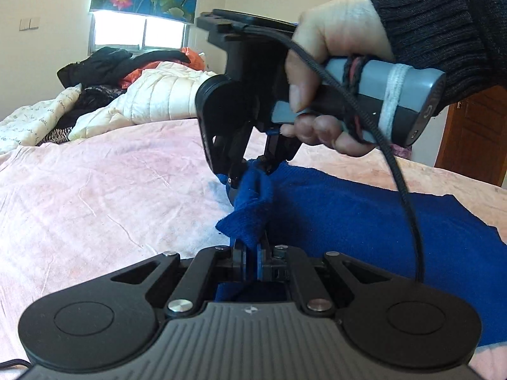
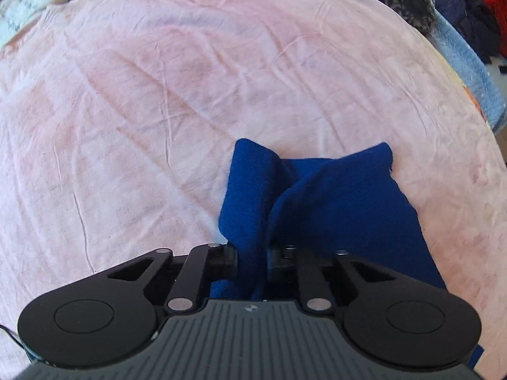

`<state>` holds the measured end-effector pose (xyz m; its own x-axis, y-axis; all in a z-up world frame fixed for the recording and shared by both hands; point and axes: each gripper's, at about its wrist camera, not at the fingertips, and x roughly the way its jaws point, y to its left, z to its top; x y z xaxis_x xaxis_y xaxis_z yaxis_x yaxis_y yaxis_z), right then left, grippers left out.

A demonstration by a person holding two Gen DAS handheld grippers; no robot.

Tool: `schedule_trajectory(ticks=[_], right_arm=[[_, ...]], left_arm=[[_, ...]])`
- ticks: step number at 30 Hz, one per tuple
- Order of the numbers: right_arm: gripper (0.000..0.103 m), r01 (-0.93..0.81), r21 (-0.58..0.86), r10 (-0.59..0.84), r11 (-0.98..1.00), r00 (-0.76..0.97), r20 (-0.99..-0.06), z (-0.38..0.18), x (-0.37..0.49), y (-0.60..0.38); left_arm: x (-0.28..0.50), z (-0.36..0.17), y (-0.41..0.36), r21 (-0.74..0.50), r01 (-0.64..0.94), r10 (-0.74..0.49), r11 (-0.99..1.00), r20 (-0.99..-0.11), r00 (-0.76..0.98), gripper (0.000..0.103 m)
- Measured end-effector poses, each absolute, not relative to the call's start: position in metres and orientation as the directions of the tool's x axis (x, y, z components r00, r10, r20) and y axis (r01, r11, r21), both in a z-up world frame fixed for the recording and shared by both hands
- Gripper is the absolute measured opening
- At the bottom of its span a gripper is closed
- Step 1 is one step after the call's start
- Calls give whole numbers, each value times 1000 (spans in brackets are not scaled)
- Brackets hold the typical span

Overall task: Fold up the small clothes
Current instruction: 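Grasp the sweater end with the left gripper while the right gripper grasps beside it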

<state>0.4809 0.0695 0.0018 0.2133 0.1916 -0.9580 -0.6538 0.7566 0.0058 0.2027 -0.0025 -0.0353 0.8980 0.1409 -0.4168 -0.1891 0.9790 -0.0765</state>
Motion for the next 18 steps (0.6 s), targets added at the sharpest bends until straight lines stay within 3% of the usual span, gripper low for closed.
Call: schedule_trajectory(ticks=[8,18], right_arm=[[14,-568,234,410,789,203,-889,38,488,-21],[14,-462,313,462,830,254,-850,46,485,-116]], left_arm=[[192,-16,-35,-77,-90,55,993,-371,927,6],[187,-6,-95,-88,43,-74,995,-385,920,6]])
